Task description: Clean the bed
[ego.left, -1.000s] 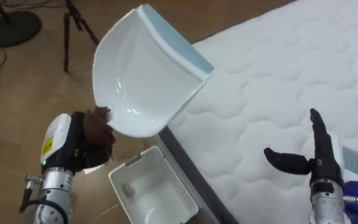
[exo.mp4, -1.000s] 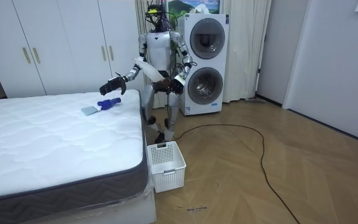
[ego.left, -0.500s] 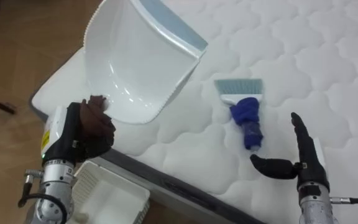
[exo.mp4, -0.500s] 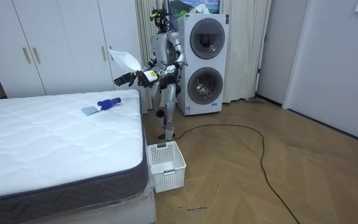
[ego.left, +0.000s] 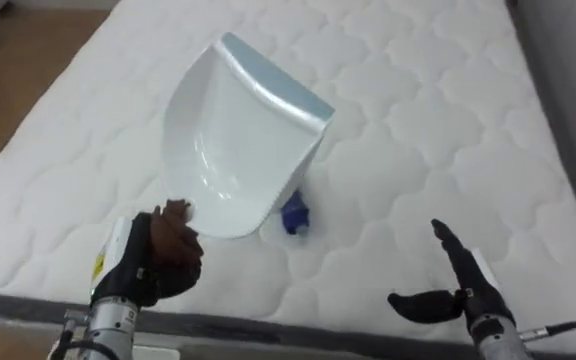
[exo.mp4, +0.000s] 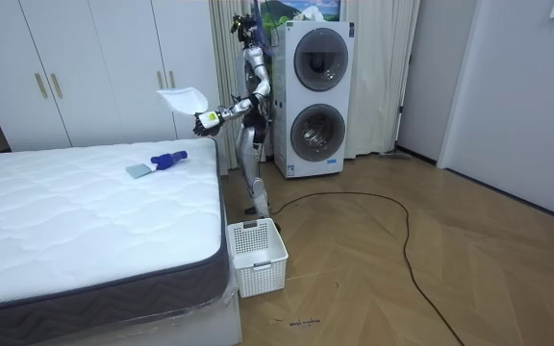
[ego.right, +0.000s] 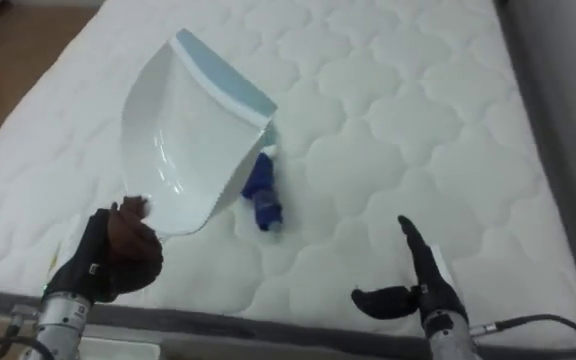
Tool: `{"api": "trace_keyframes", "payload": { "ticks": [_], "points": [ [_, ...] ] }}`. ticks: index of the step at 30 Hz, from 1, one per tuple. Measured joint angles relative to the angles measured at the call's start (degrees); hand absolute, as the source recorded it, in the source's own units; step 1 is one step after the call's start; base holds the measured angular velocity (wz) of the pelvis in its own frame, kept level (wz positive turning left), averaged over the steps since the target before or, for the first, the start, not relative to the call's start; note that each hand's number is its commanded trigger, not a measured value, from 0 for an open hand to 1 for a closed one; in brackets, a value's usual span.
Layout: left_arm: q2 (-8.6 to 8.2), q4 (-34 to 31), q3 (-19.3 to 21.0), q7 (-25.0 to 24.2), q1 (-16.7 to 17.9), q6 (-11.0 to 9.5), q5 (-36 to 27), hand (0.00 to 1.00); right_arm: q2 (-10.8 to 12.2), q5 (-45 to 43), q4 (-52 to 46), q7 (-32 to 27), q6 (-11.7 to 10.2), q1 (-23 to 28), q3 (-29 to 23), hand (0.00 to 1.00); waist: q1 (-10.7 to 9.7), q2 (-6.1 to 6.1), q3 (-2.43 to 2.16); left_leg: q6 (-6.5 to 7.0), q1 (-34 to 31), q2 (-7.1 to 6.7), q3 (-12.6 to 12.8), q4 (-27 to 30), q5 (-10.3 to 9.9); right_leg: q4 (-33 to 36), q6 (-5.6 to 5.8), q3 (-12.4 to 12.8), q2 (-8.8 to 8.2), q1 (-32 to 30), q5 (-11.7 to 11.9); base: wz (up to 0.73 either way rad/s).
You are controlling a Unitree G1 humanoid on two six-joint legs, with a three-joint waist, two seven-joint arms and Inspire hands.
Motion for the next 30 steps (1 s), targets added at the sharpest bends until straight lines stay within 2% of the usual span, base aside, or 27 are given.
{"api": "trace_keyframes", "payload": {
  "ticks": [1, 3, 6, 9, 11, 15, 19, 22, 24, 28, 30],
  "points": [
    [-0.03, 0.0, -0.03, -0.34, 0.15, 0.26, -0.08, 0.0, 0.07, -0.03, 0.55, 0.3, 0.3, 0.01, 0.03, 0.0, -0.03, -0.02, -0.04, -0.18, 0.3, -0.42, -1.4, -0.2, -0.18, 0.07, -0.02, 0.86, 0.18, 0.07, 0.2, -0.84],
    [-0.15, -0.06, -0.02, -0.82, 0.34, 0.6, 0.02, 0.0, 0.05, -0.24, 1.37, 1.08, 1.46, 0.75, 0.02, 0.0, -0.32, 0.14, -0.05, -0.93, 1.31, -0.97, -3.99, -1.2, -1.99, -0.03, 0.02, 3.03, 0.96, -0.24, 0.93, -0.62],
    [-0.23, -0.07, -0.01, -0.84, 0.4, 0.84, -0.02, 0.0, 0.11, -0.23, 3.4, 1.67, 1.89, 0.83, 0.01, 0.0, -0.24, -0.41, 0.29, -1.89, 2.88, -1.07, -4.01, -2.05, -3.03, -0.28, 0.51, 4.5, 1.22, -0.15, 1.21, -0.36],
    [-0.23, 0.01, -0.01, -0.95, 0.78, 1.58, -0.01, 0.0, 0.2, -0.33, 5.41, 1.71, 2.19, 0.81, 0.02, 0.0, -0.33, -0.62, 0.6, -1.79, 4.14, -1.18, -3.96, -2.83, -4.18, -1.81, 1.12, 4.71, 1.03, 1.23, 1.57, -0.14],
    [-0.21, 0.11, 0.03, -0.95, 0.88, 1.74, -0.06, 0.0, 0.2, -0.76, 5.8, 1.76, 3.29, 0.92, -0.06, 0.0, -0.33, -0.59, 0.72, -1.77, 5.39, -1.31, -3.85, -4.79, -4.52, -2.86, 1.56, 4.65, 0.89, 1.8, 1.82, 0.0],
    [-0.22, 1.25, 0.03, -1.35, 1.25, 2.59, 0.15, 0.0, 0.37, -1.06, 6.83, 2.98, 3.73, 1.46, -0.15, 0.0, -0.53, -0.56, 0.77, -1.81, 7.61, -1.69, -3.57, -8.59, -4.58, -5.4, 2.7, 4.21, 0.54, 3.46, 2.51, 0.07],
    [-0.16, 2.38, 0.11, -2.57, 1.57, 3.39, 0.3, 0.0, 0.92, -1.34, 7.34, 5.45, 4.79, 2.88, -1.3, 0.0, -0.72, -0.52, 0.77, -1.86, 8.17, -2.45, -3.35, -8.71, -4.61, -7.2, 3.38, 3.34, -0.3, 4.76, 2.61, 0.17],
    [-0.15, 5.18, 0.14, -3.08, 1.53, 3.4, 0.24, 0.0, 1.62, -0.67, 8.9, 7.17, 4.75, 3.32, -1.76, 0.0, -1.02, -0.5, 0.78, -1.85, 8.43, -2.64, -3.32, -8.81, -4.61, -7.43, 3.56, 2.88, -0.58, 5.28, 2.69, 0.11],
    [-0.46, 9.17, 0.08, -3.57, 1.11, 3.2, 0.27, 0.0, 1.83, 0.8, 12.63, 7.49, 4.79, 3.25, -3.09, 0.0, -1.68, -0.24, 0.67, -1.85, 8.45, -2.81, -2.65, -8.94, -4.61, -8.19, 3.79, 1.68, -0.99, 6.19, 2.6, 0.28],
    [-0.9, 14.51, 0.24, -3.63, 1.98, 3.52, 0.26, 0.0, 2.64, 0.99, 16.92, 8.41, 4.96, 3.92, -6.19, 0.0, -1.65, -0.21, 0.66, -1.84, 9.19, -2.9, -2.26, -9.55, -4.61, -8.27, 4.03, 1.74, -1.13, 6.59, 2.74, 0.01],
    [-1.81, 19.31, 0.39, -4.75, 1.93, 3.51, -0.21, 0.0, 3.05, 0.67, 20.4, 9.14, 5.59, 3.87, -6.88, 0.0, -1.17, -0.26, 0.49, -1.78, 9.81, -3.0, -2.05, -9.65, -4.64, -8.38, 4.19, 1.86, -1.27, 7.03, 2.83, -0.05]
  ]
}}
